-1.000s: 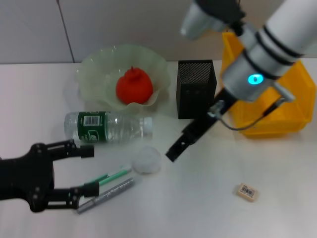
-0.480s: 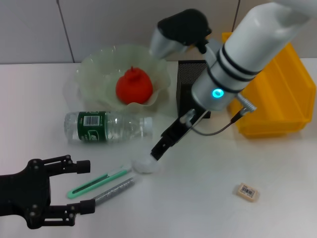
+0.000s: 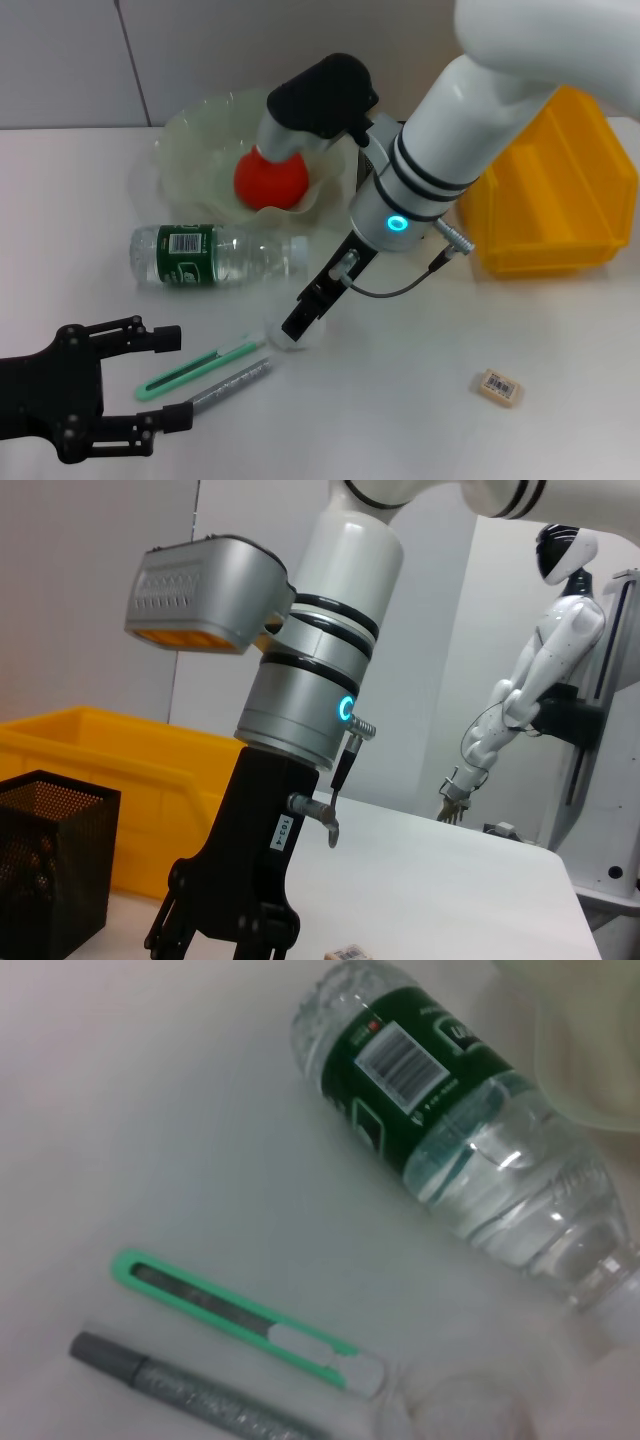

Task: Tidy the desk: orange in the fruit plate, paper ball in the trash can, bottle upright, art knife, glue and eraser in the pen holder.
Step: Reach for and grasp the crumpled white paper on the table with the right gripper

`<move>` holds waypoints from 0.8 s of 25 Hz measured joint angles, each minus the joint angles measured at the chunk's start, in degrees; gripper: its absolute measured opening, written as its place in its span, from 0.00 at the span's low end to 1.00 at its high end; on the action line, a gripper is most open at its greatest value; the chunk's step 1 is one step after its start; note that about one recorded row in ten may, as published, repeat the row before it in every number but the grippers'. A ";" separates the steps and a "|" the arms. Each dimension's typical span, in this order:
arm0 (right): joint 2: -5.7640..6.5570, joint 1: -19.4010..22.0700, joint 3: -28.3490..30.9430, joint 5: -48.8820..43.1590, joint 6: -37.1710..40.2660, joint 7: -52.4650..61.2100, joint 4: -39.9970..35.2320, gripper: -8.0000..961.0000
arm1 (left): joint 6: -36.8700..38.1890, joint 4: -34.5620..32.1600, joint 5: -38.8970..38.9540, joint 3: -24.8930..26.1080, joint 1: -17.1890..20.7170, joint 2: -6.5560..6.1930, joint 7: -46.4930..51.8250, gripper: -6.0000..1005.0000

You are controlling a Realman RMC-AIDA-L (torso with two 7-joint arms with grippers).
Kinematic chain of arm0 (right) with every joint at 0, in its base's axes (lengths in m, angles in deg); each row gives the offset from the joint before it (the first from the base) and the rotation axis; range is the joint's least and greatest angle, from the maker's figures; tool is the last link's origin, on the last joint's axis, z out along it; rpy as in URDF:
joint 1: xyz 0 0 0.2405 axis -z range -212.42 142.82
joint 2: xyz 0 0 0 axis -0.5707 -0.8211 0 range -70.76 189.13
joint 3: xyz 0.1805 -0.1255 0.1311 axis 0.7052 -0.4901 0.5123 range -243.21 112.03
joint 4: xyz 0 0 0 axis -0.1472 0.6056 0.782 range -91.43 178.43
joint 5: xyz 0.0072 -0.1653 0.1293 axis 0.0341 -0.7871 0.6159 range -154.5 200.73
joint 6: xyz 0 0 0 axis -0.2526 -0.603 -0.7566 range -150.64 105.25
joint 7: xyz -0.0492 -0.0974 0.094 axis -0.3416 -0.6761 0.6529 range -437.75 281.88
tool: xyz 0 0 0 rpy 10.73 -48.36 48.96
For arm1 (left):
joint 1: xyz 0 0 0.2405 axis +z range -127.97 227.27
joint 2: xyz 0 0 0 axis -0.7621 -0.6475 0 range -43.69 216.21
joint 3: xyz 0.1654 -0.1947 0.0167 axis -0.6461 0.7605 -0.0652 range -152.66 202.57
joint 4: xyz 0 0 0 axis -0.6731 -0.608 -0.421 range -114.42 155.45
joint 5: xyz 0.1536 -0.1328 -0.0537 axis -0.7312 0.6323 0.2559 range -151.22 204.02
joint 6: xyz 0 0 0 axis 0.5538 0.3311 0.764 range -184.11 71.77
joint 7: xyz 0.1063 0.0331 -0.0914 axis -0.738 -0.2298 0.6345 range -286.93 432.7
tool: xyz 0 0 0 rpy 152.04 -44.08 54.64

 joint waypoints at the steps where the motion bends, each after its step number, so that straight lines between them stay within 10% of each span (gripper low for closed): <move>1: 0.00 0.00 -1.01 0.17 -0.76 0.45 -0.01 0.73 | -0.23 0.00 -0.02 0.00 0.04 0.03 0.00 0.81; 20: 0.01 0.42 -6.44 5.09 -5.32 0.85 0.58 0.72 | -1.69 2.02 -0.63 0.03 0.38 0.10 -2.27 0.81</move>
